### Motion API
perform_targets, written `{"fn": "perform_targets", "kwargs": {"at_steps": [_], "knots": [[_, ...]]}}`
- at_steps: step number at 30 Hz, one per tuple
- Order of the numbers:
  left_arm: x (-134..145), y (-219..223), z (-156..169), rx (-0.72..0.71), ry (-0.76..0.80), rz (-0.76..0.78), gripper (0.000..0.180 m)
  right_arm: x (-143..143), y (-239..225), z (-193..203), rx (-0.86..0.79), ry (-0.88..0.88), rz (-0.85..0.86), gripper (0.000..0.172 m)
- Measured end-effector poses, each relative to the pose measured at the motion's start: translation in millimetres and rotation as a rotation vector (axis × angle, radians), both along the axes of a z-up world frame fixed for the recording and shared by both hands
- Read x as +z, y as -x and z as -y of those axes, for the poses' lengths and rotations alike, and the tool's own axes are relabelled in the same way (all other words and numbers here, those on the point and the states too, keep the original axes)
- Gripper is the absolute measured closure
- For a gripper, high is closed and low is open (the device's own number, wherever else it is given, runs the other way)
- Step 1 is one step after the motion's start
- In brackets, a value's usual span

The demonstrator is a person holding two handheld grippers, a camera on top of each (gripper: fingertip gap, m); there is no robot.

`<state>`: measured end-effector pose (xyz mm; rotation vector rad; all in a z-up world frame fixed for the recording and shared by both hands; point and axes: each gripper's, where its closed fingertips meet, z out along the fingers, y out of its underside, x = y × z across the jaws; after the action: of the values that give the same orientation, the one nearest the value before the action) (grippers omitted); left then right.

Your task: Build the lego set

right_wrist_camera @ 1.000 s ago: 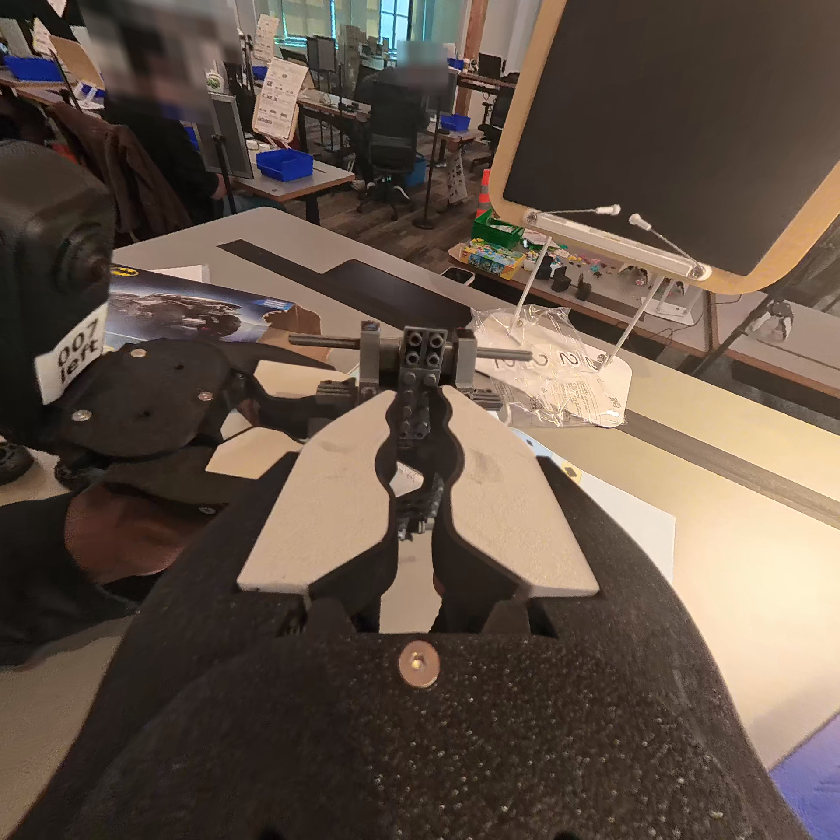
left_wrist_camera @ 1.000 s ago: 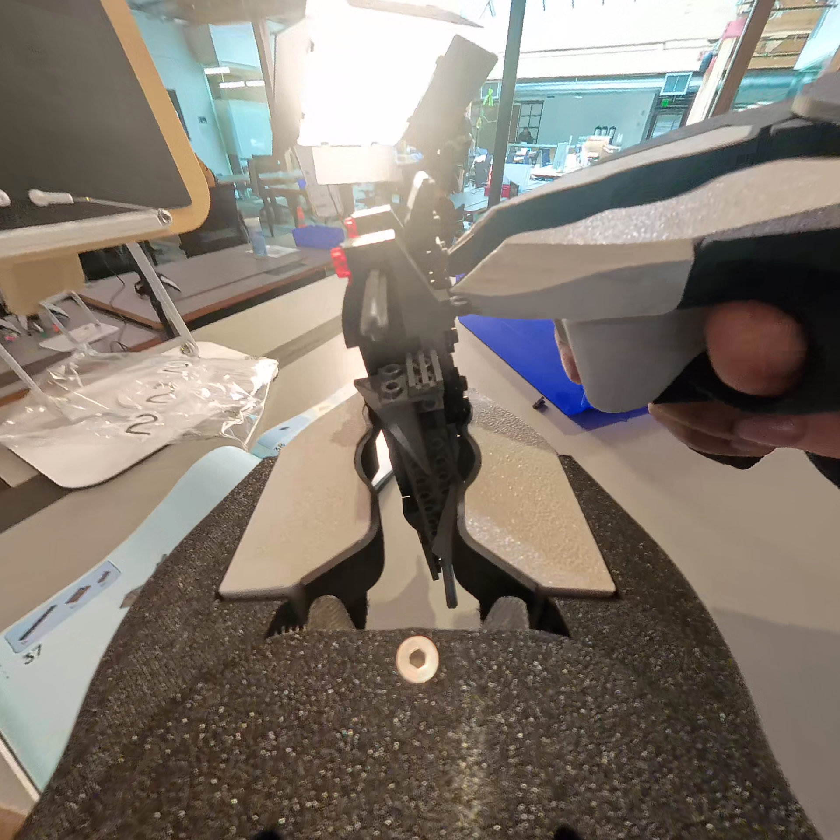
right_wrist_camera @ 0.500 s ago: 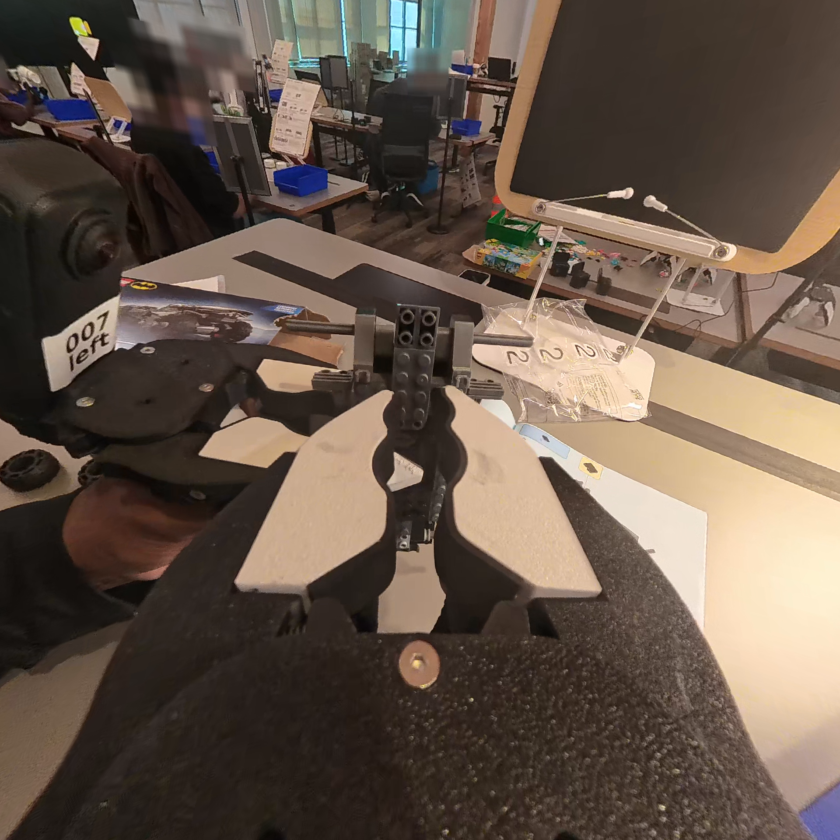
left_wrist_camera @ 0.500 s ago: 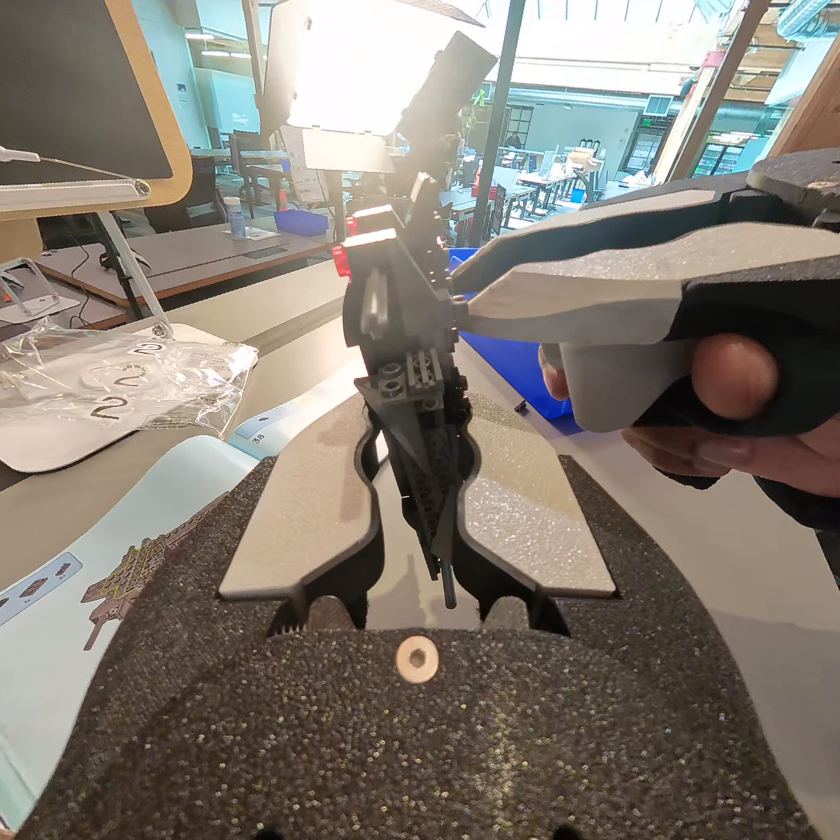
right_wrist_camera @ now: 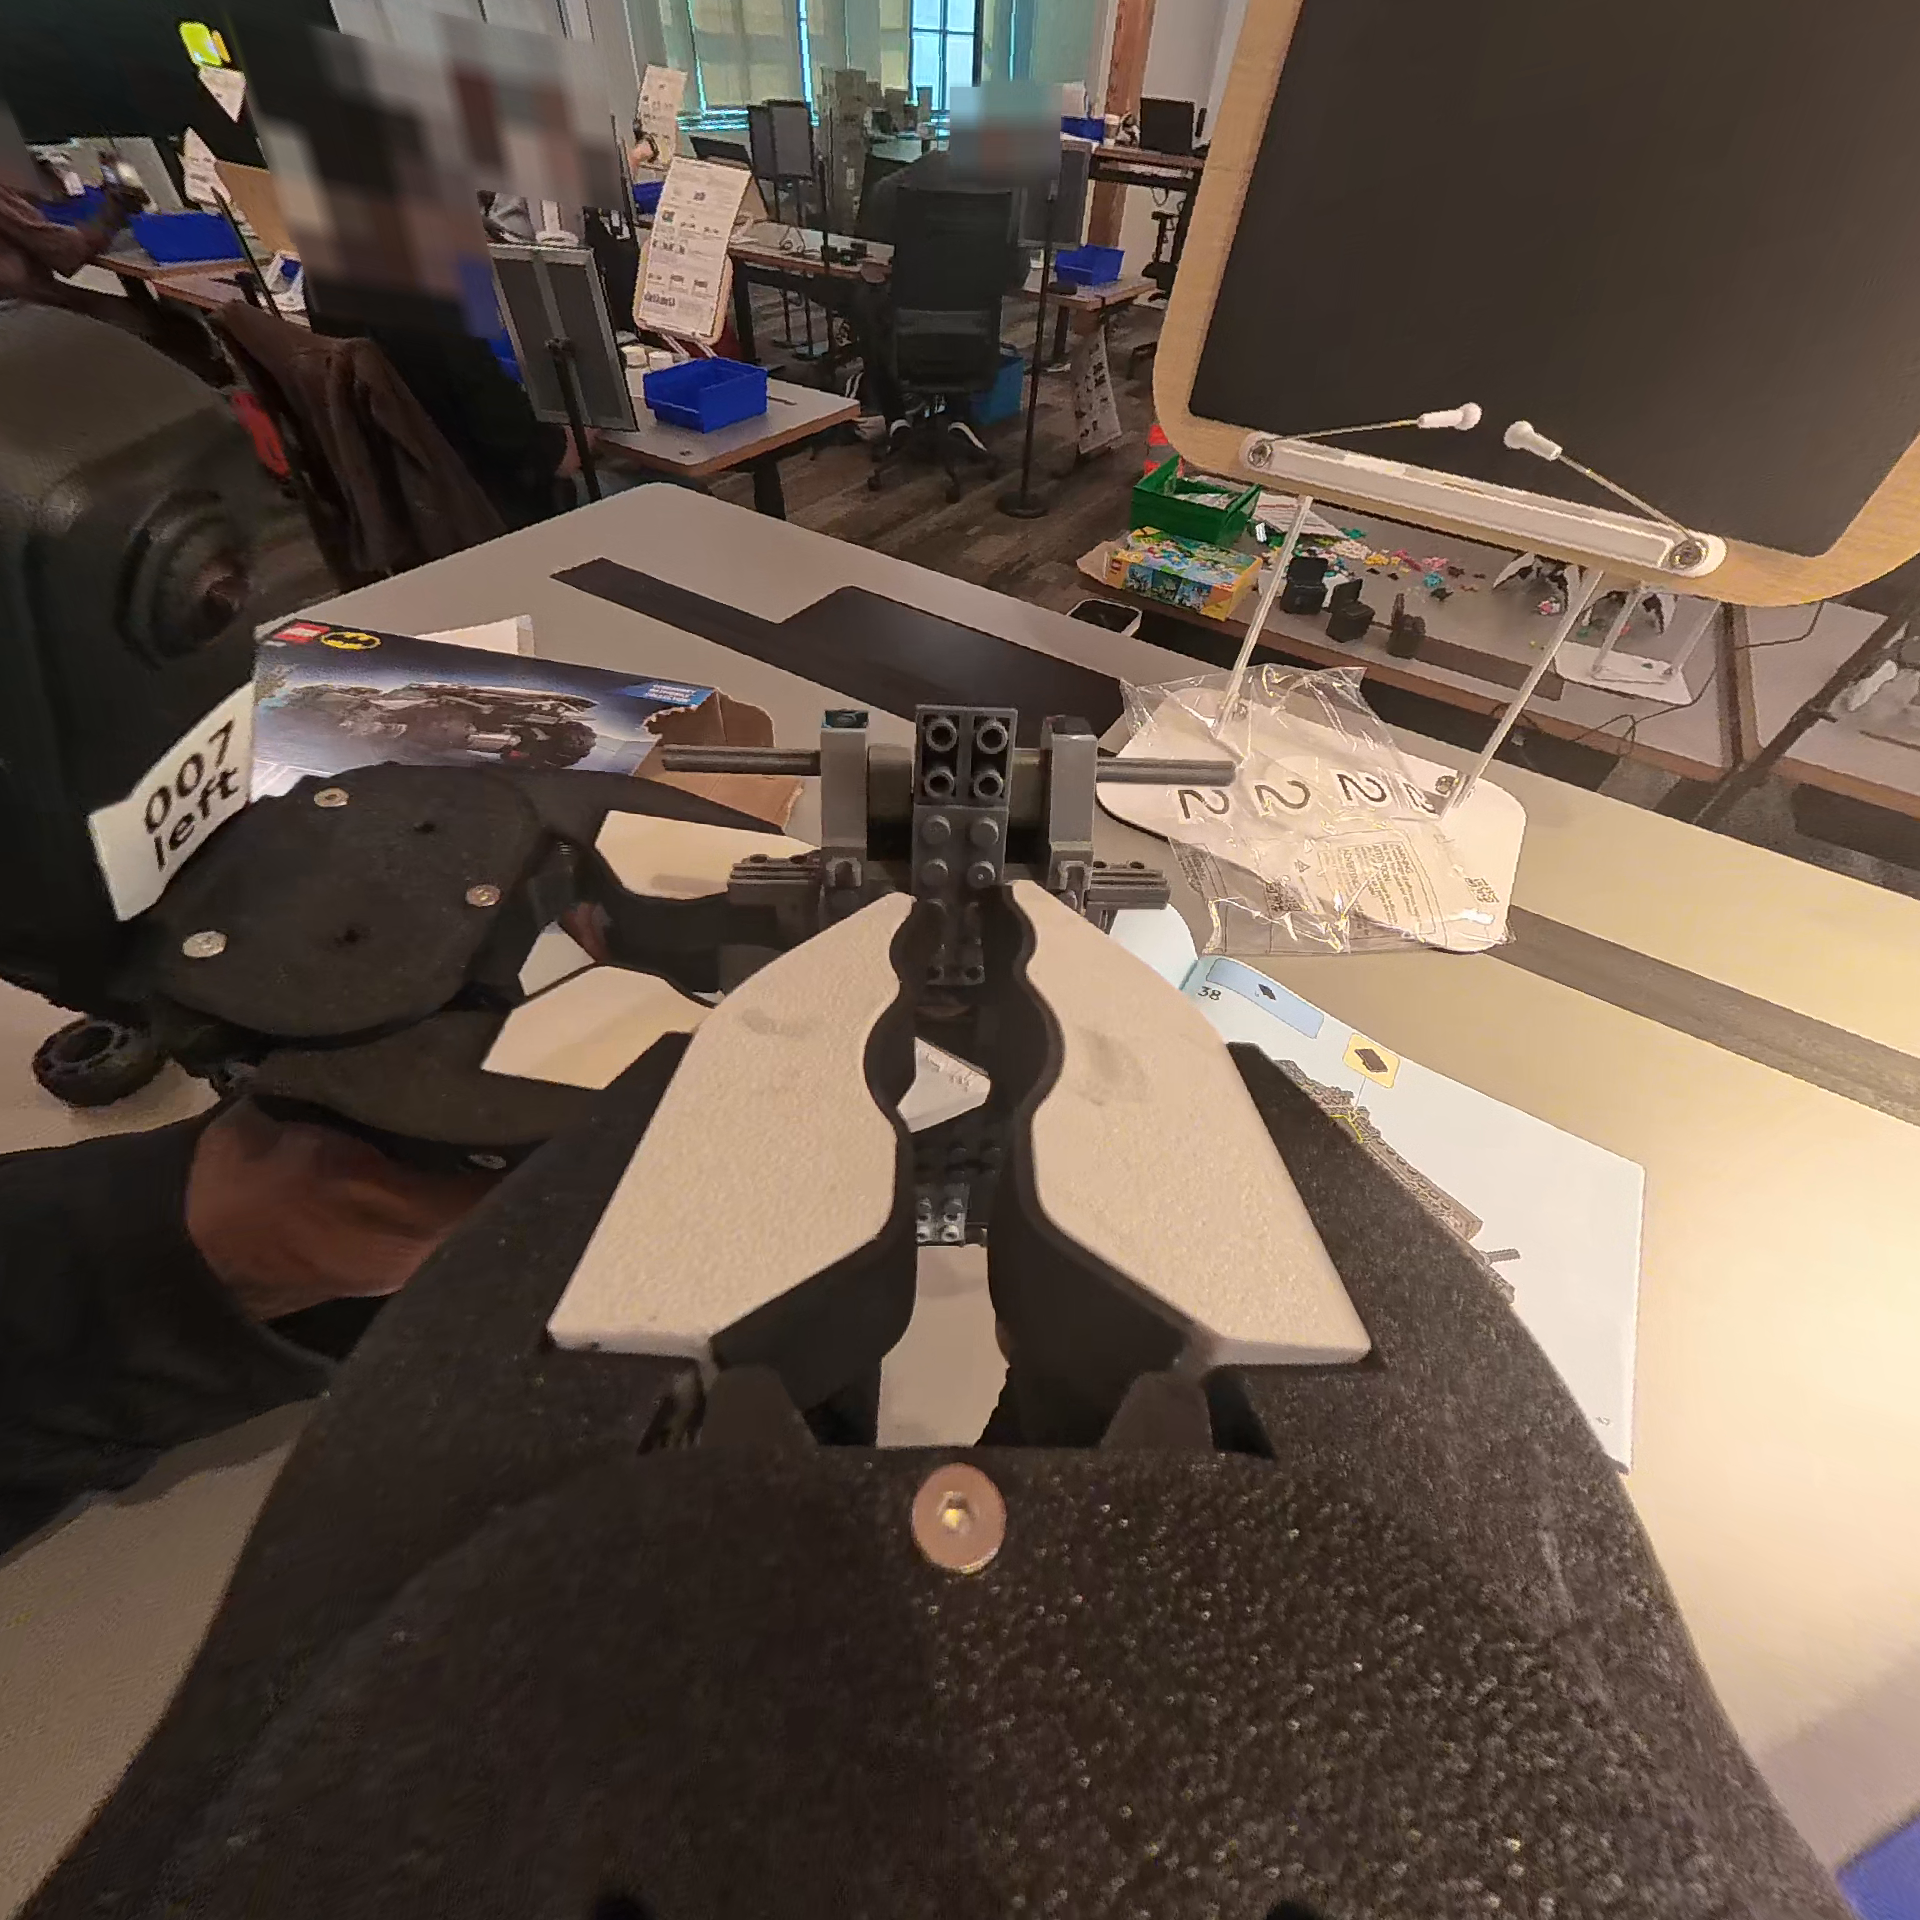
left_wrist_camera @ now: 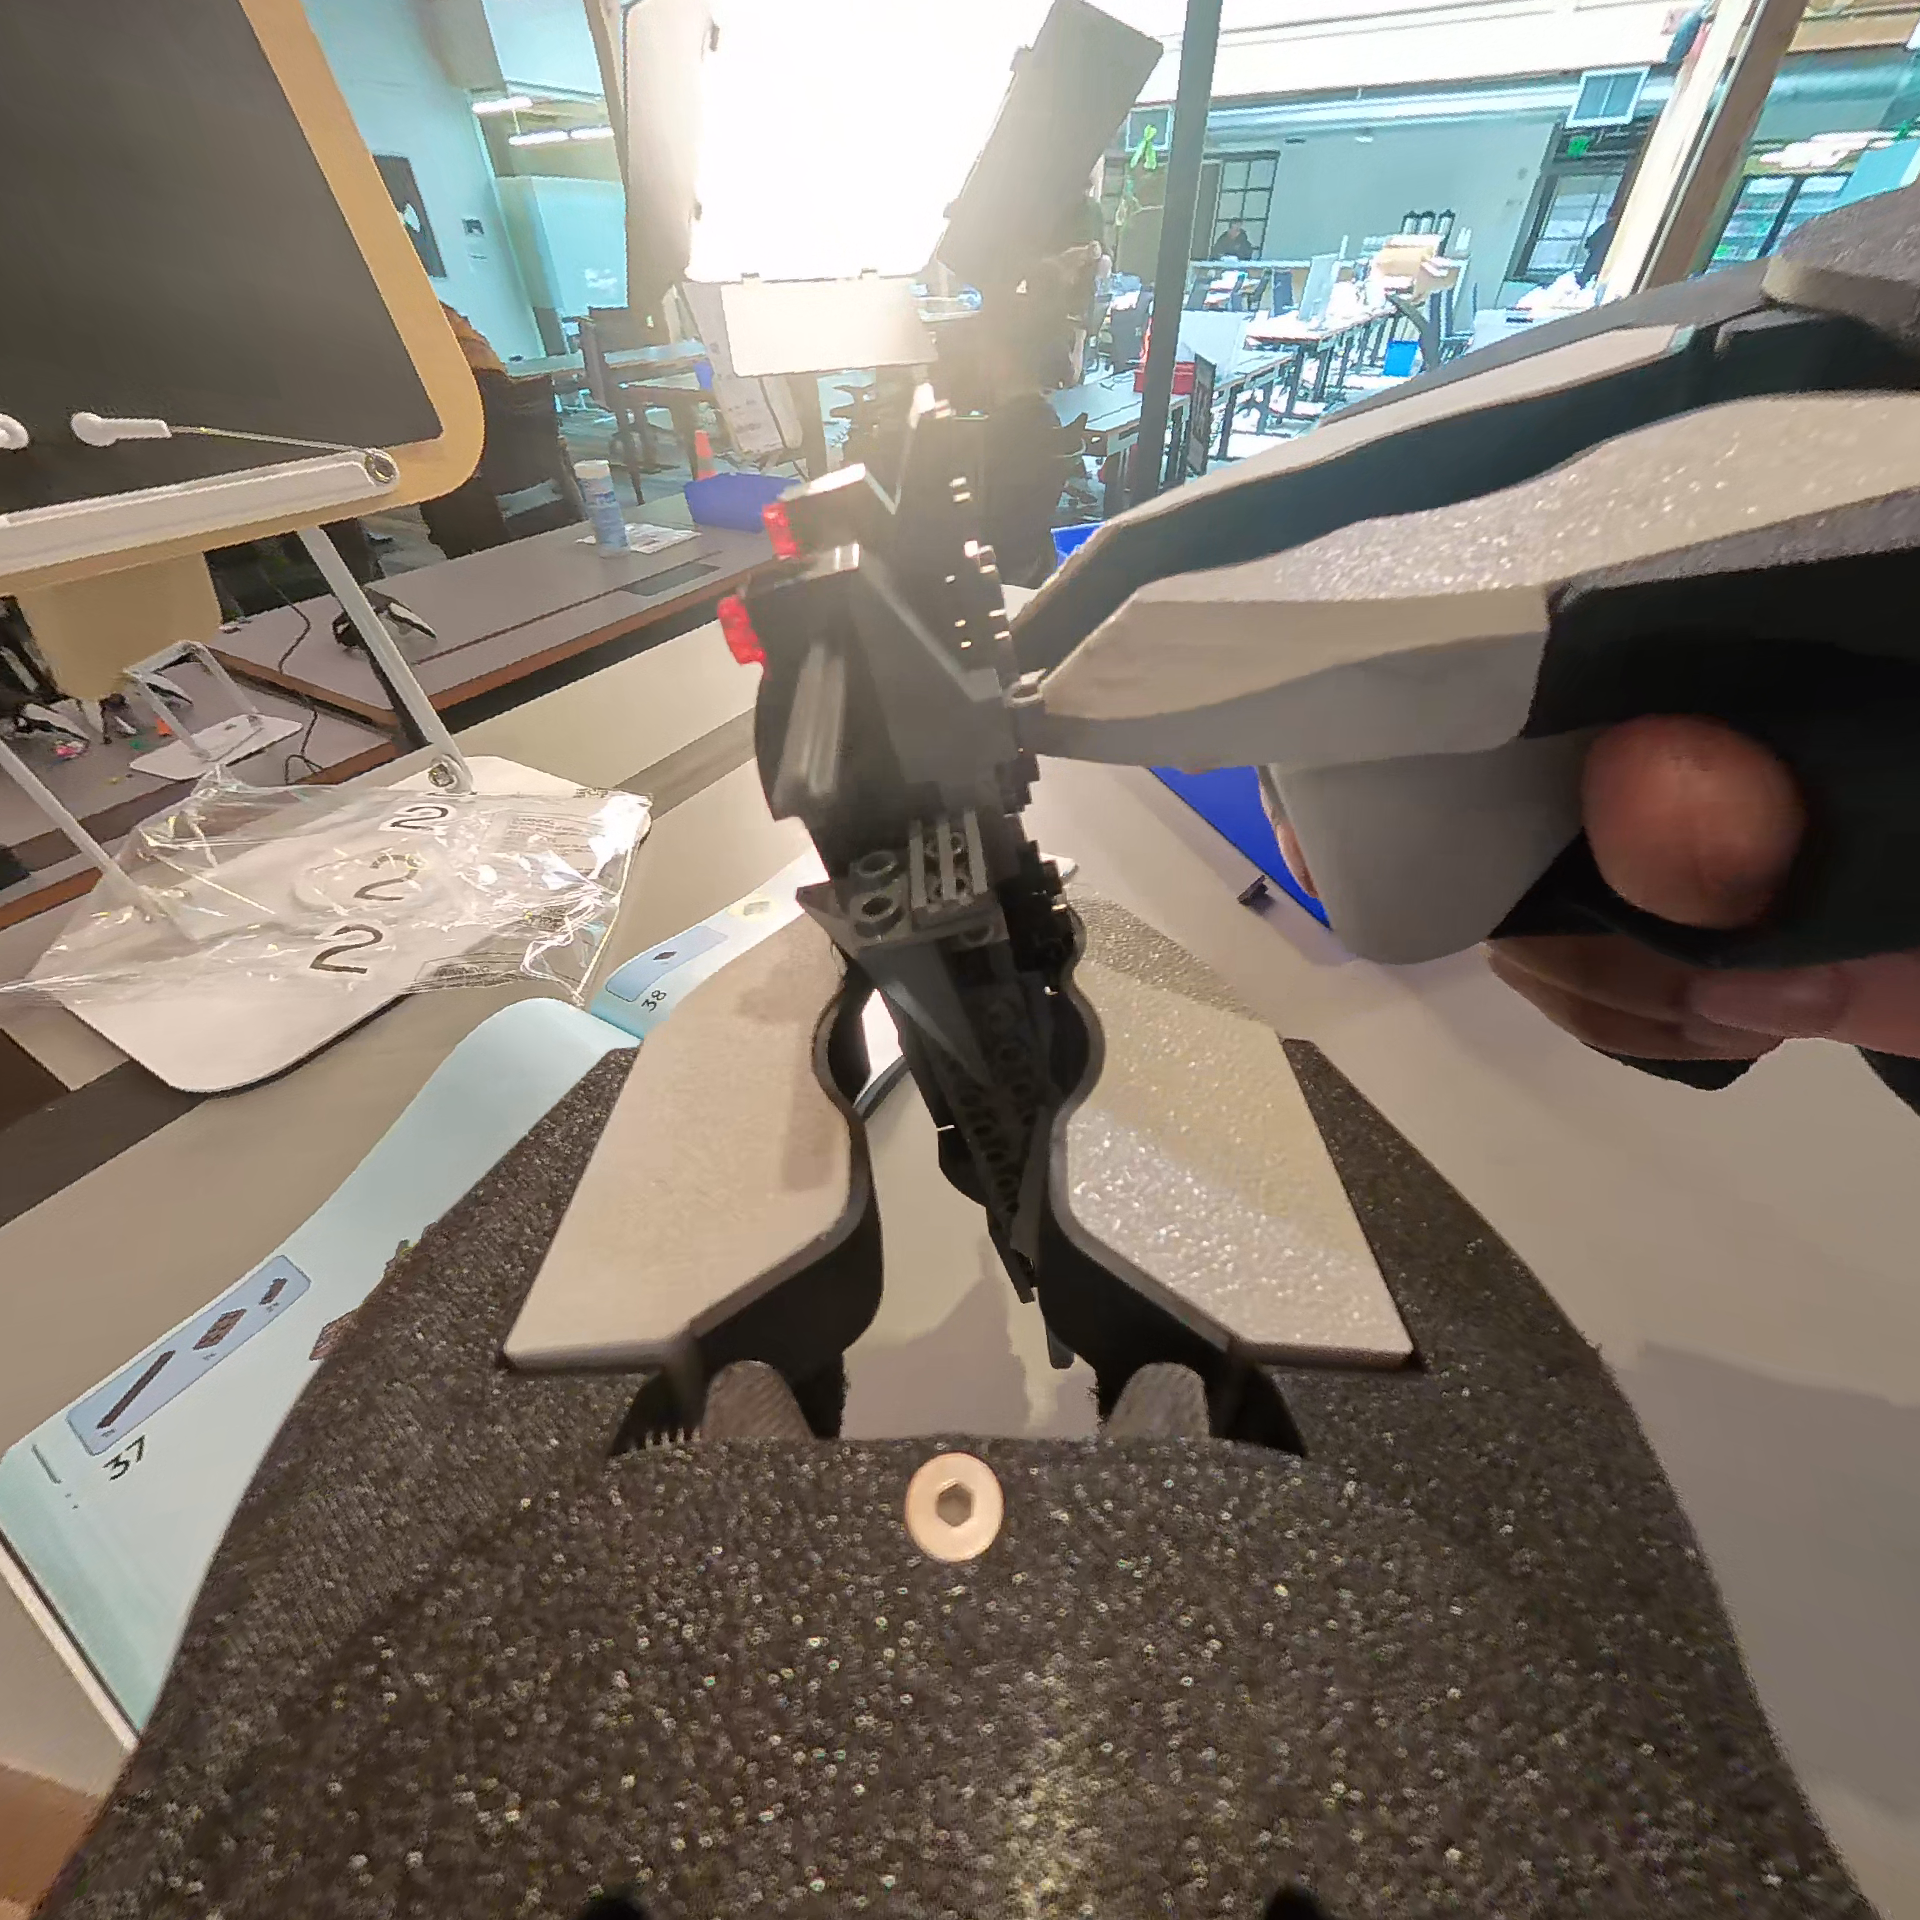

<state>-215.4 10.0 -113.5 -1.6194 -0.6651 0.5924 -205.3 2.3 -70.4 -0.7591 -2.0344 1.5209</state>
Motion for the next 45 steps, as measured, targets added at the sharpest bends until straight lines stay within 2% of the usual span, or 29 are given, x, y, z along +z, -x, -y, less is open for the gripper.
{"fn": "perform_targets", "kwargs": {"at_steps": [16, 22, 26, 33, 35, 39, 45], "knots": [[0, -1, -1, 0.011, 0.042, -0.028, 0.148, 0, -1, -2, -0.022, 0.017, -0.002, 0.161], [10, -6, -1, -0.148, -0.205, 0.011, 0.149, 4, -3, -1, -0.016, 0.003, -0.019, 0.159], [19, -8, 4, -0.230, -0.342, 0.017, 0.149, 19, -8, -6, -0.020, 0.054, -0.070, 0.159], [31, -26, 5, -0.508, -0.638, 0.112, 0.148, 21, -15, -5, -0.066, -0.130, -0.205, 0.161], [31, -29, 6, -0.547, -0.663, 0.113, 0.148, 21, -19, -4, -0.048, -0.118, -0.180, 0.158], [35, -38, 6, -0.625, -0.695, 0.075, 0.148, 20, -24, 2, 0.011, -0.065, -0.083, 0.142], [46, -54, 11, -0.681, -0.728, -0.086, 0.148, 22, -30, 13, 0.052, 0.011, -0.025, 0.128]]}}
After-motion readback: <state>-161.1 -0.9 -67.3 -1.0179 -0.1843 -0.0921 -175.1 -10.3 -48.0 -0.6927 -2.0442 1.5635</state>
